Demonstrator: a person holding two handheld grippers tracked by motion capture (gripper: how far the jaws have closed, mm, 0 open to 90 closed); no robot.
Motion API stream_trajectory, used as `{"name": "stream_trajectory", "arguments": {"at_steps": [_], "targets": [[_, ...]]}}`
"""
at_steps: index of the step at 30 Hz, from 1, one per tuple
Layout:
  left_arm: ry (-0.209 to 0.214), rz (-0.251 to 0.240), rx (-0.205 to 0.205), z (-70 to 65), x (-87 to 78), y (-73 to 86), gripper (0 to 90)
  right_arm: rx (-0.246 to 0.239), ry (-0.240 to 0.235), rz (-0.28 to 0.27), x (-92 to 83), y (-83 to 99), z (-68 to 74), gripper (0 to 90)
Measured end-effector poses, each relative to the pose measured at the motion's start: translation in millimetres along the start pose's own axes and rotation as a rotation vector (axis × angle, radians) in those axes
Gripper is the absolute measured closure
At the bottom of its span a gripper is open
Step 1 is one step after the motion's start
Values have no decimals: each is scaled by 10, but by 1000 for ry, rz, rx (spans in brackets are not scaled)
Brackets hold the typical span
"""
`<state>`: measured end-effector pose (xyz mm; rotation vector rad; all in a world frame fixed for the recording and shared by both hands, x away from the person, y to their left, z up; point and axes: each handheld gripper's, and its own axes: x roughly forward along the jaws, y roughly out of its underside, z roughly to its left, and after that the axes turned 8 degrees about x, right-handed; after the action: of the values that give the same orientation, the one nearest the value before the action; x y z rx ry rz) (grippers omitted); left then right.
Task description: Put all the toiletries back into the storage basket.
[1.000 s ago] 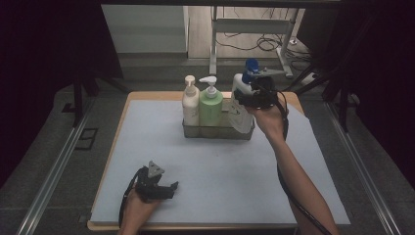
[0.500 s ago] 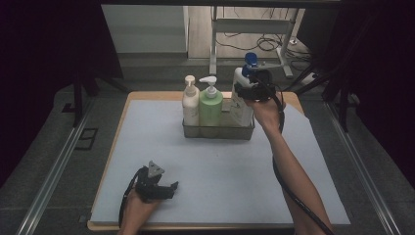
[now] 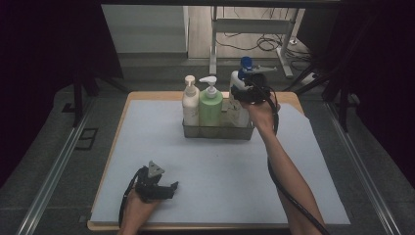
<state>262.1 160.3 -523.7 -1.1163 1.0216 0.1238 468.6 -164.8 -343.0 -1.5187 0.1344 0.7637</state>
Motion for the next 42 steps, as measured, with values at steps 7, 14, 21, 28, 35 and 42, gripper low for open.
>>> {"name": "stream_trajectory", "arguments": {"at_steps": [7,14,21,28,35,42], "targets": [[1,3,1,0,-2,0,121,6,-10,16,59,86,18,402],[1,3,1,0,-2,0,121,2,-4,24,116,181,44,403],[1,2,0,-1,-2,0,121,-5,9,37,189,299,28,403],[1,2,0,-1,-2,0,121,-2,14,40,224,391,-9,402],[1,1,-1,-2,-1,1,121,8,11,43,246,436,-48,399],[0,1,-1,-3,-1,1,121,-13,-7,59,257,423,-56,390]]}}
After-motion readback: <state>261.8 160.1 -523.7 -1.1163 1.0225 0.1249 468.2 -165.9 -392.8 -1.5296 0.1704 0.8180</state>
